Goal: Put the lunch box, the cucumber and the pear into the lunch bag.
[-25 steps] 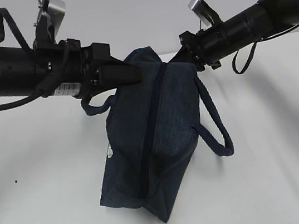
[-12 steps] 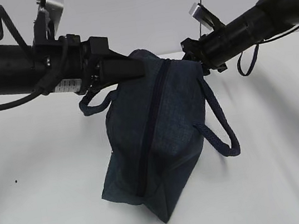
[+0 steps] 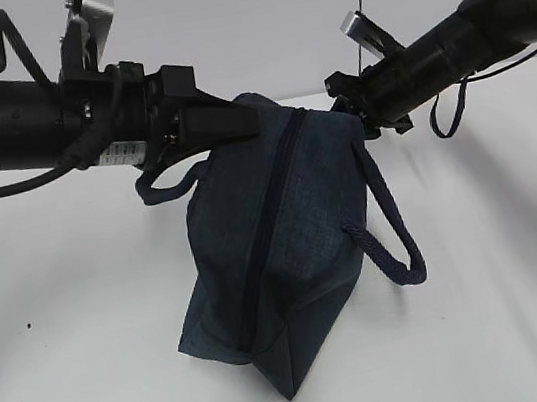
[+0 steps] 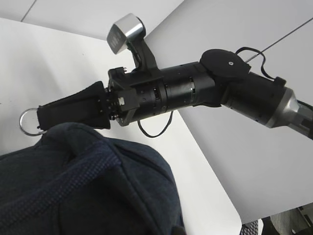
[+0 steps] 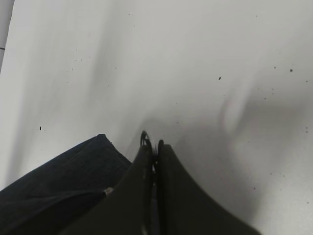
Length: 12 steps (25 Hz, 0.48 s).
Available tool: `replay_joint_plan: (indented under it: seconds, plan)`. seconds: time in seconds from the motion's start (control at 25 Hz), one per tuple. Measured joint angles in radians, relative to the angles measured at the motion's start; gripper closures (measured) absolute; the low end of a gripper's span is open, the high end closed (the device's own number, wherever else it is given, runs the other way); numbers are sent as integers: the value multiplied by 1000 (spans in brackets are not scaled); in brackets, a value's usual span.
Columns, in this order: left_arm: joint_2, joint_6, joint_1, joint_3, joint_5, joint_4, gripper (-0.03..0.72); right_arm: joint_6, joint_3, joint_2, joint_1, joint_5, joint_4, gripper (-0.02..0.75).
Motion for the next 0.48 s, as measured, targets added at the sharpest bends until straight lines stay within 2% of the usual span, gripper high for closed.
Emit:
replay_joint_plan:
  seconds: [0.16, 0.28, 0.48]
  plan:
    - [0, 0, 0, 0, -8, -1, 703, 0, 0, 0, 0, -3, 0, 730]
    - [0, 0, 0, 0, -21, -1, 703, 0, -7, 0, 0, -17, -9, 683]
    - [0, 2, 0, 0, -85, -20, 703, -33, -49, 6, -8, -44, -56, 465]
